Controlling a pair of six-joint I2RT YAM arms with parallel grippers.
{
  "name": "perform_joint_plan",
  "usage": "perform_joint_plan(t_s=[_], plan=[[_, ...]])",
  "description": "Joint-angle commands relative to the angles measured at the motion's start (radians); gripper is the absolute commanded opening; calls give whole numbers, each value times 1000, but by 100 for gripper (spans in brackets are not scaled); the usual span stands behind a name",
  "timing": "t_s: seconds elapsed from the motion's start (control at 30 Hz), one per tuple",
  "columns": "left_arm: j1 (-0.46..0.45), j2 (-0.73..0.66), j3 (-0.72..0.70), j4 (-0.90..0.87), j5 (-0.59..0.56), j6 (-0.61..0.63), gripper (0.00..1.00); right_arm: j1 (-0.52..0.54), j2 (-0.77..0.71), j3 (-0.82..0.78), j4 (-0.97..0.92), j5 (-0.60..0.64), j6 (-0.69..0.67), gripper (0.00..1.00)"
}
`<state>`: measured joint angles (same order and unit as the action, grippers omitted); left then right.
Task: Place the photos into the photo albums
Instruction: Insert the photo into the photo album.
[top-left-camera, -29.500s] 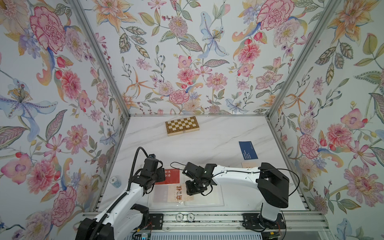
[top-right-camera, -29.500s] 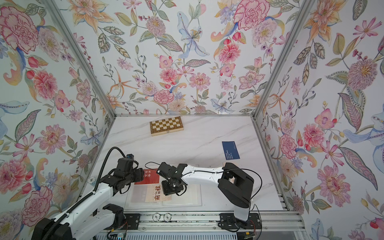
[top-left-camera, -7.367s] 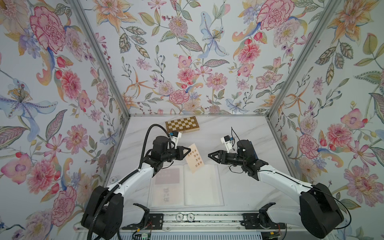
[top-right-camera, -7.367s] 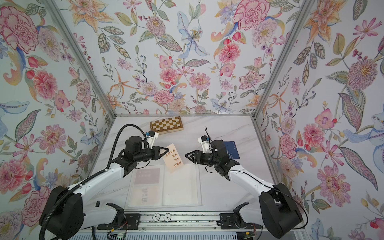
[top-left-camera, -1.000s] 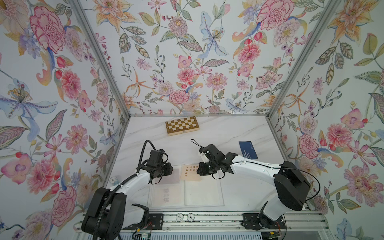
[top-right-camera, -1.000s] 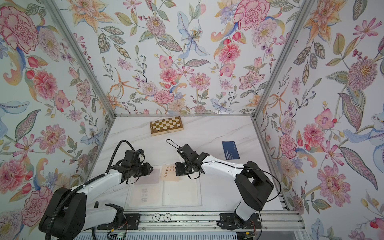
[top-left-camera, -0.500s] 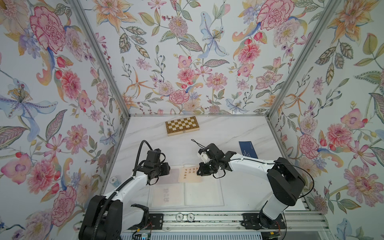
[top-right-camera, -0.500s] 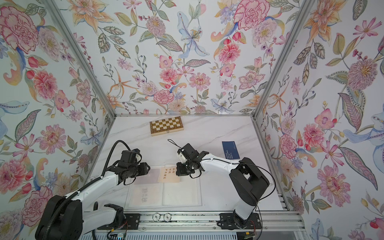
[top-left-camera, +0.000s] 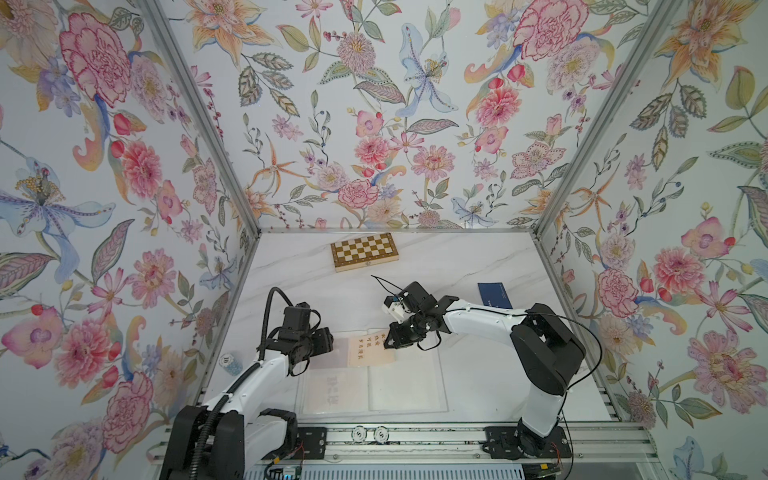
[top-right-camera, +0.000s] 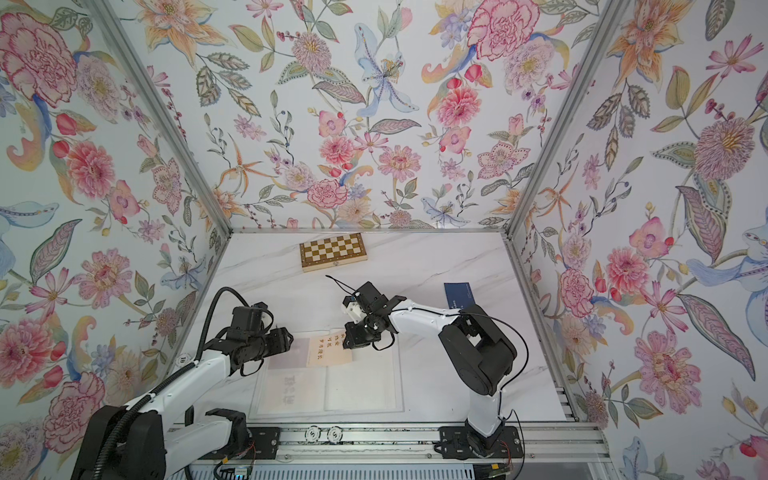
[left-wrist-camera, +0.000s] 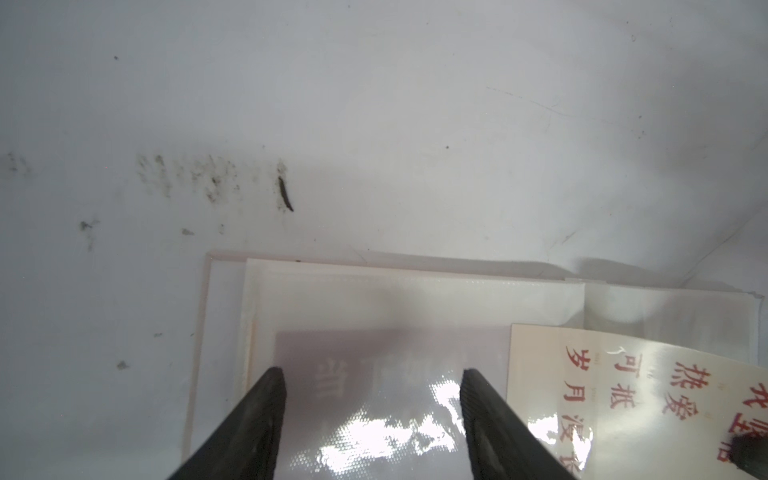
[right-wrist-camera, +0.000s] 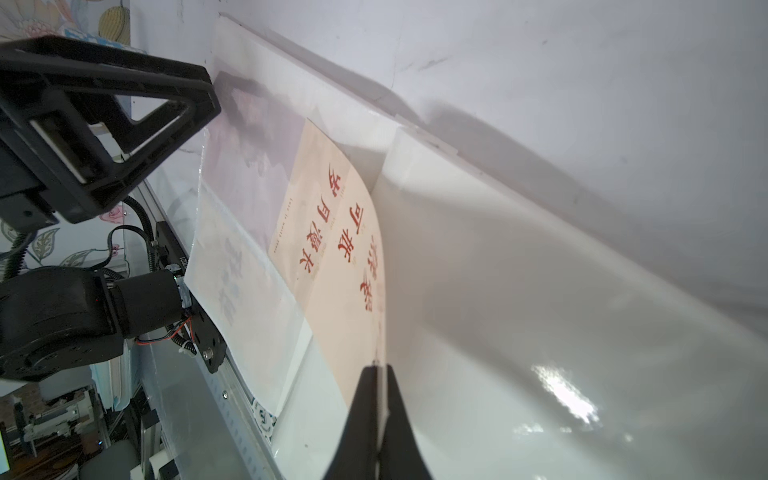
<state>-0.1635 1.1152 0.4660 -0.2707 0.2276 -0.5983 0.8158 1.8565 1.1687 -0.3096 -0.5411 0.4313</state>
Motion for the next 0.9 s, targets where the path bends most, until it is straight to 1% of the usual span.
perform_joint_plan(t_s=[0.0,0.27,0.37,0.4,0.43,0.53,0.63,0.7,0.87], plan=[[17,-14,-20,-28,-13,-2,67,1,24,34,-14,-17,-24,0],[31,-19,-33,-27,-44,-9,69,23,84,79,26,-28,13,0],[40,-28,-39,-30,-51,-10,70,27,95,88,27,-24,21,2],[45,-32,-41,-32,-52,-9,71,25,94,85,27,-22,22,4],[48,-36,-42,-30,-51,-10,71,22,88,77,27,-17,24,8],[62,-41,-46,-24,-41,-10,71,1,62,45,27,-8,32,23],[68,-43,-49,-18,-37,-12,71,-29,19,4,27,10,41,33],[73,-42,-50,-15,-36,-13,71,-36,-4,-17,27,16,48,36],[78,-33,-53,-1,-36,-10,71,-1,-10,-11,22,26,59,37]])
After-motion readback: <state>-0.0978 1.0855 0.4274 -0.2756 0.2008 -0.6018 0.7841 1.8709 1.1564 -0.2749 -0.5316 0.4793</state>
